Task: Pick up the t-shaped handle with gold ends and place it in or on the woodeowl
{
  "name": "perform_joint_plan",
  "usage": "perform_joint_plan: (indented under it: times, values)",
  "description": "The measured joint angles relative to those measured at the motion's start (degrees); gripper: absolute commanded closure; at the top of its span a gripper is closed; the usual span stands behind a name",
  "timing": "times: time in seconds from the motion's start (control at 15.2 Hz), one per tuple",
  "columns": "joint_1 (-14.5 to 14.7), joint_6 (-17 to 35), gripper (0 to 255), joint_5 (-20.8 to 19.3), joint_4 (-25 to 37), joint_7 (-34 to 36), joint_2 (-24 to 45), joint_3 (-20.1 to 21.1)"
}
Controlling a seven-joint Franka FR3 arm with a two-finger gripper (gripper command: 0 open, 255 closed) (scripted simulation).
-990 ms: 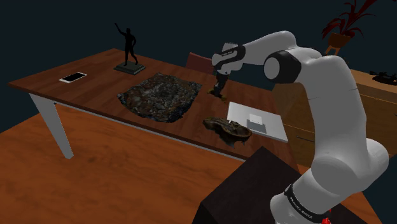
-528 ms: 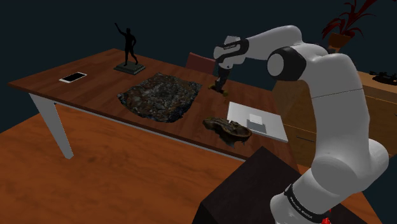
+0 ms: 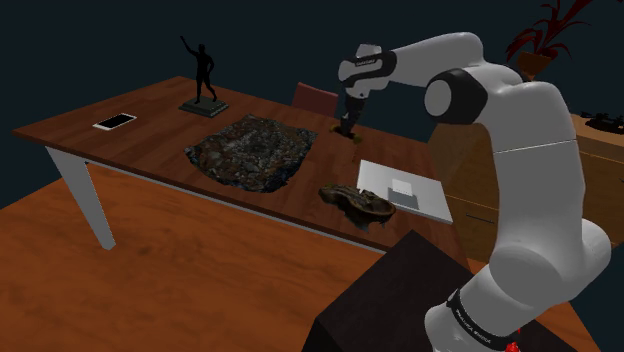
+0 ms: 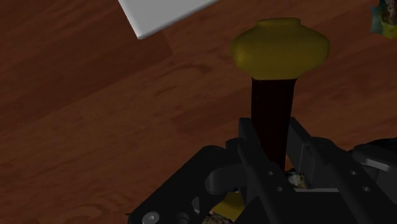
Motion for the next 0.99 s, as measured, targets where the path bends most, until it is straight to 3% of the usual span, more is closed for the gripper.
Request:
perform_joint_plan:
  times: [0.13,0.53,0.99]
  values:
    - [0.9,1.7,255,-0.4,-5.3,0.2,-3.6,-0.3]
    - [5.0,10.4,255,-2.5,-28.8,2.1,-18.4,-1.1]
    - [8.5,16.9,255,-6.1,-49.8,6.2,-33.3,-1.4]
